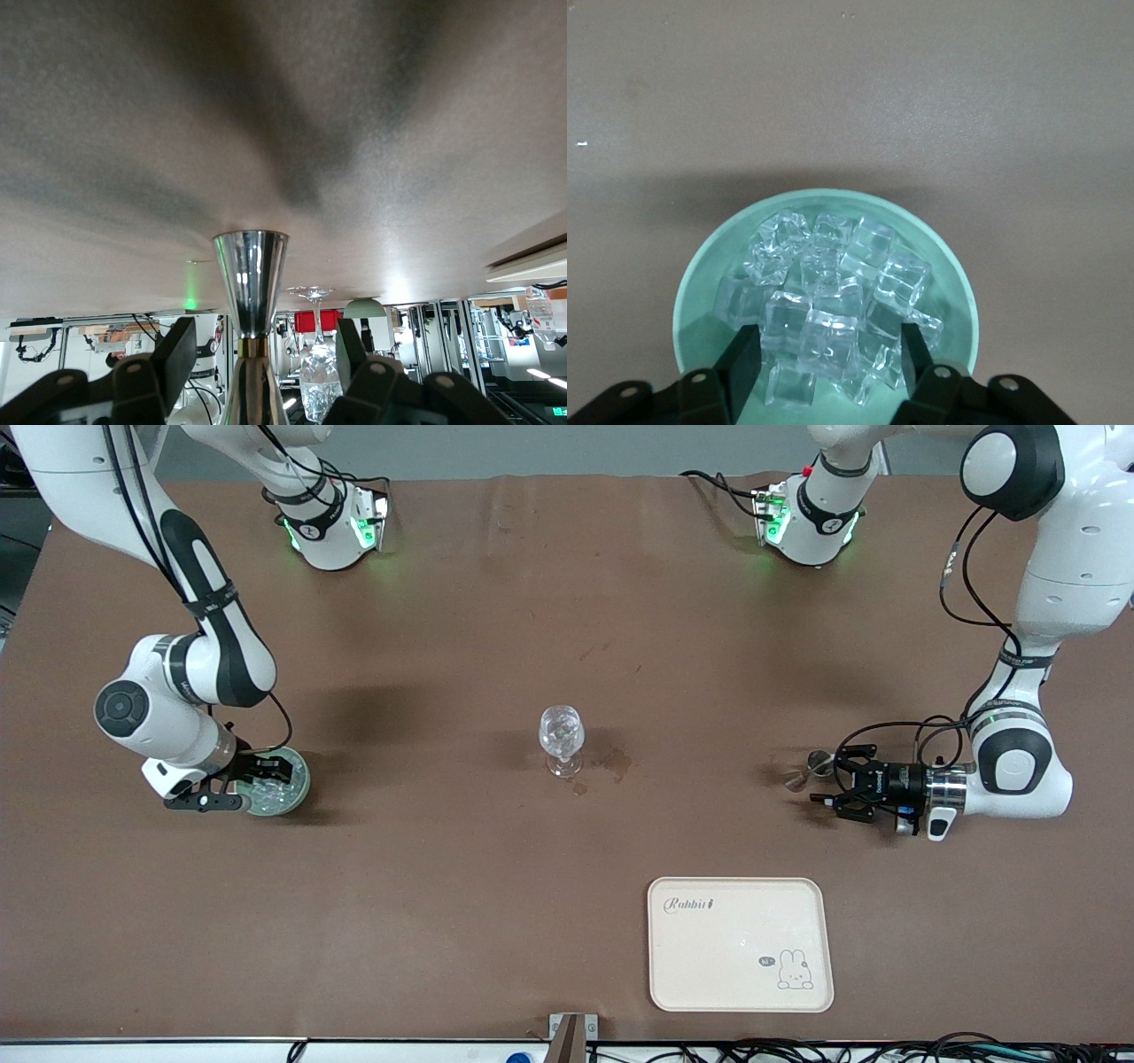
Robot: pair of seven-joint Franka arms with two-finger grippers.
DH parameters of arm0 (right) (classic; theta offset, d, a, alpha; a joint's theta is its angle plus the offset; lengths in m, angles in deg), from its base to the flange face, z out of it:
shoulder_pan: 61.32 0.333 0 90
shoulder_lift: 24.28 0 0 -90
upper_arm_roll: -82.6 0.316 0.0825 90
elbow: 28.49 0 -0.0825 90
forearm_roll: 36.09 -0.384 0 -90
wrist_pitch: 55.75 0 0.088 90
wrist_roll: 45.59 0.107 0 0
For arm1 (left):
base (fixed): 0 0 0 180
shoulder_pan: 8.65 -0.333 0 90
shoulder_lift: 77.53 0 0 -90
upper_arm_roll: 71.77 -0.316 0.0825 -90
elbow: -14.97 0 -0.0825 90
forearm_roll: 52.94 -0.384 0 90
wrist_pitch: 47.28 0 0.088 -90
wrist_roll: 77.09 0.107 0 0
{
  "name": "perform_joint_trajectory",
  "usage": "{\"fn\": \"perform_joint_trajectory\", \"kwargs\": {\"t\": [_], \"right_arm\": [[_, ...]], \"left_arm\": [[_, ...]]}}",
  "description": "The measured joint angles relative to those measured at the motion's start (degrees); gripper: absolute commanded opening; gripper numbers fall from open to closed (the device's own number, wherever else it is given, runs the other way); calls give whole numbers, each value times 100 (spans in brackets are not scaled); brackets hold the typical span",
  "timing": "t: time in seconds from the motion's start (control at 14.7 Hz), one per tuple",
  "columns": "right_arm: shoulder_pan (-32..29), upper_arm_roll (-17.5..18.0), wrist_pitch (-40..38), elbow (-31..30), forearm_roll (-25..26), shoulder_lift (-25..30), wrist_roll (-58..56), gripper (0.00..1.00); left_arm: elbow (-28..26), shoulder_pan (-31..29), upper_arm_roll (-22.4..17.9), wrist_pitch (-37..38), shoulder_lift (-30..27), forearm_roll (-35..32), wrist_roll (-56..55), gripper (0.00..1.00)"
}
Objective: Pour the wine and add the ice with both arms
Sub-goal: 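Grasp an ice cube with the right gripper while the left gripper grips the jigger, then lift the ice cube with the right gripper and hold it aside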
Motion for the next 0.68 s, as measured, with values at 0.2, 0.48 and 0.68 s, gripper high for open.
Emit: {"fn": "perform_joint_trajectory", "kwargs": {"t": [0.2, 0.48, 0.68], "right_arm": [[0, 2, 0, 0, 0, -15, 0, 23], [1, 6, 19, 17, 0, -15, 0, 5], [1, 7, 20, 40, 0, -15, 0, 5]], "left_arm": [[-35, 15, 20, 1, 4, 0, 0, 67], [-116, 23, 26, 1, 4, 0, 0, 62], [-137, 23, 36, 2, 4, 0, 0, 58]]}}
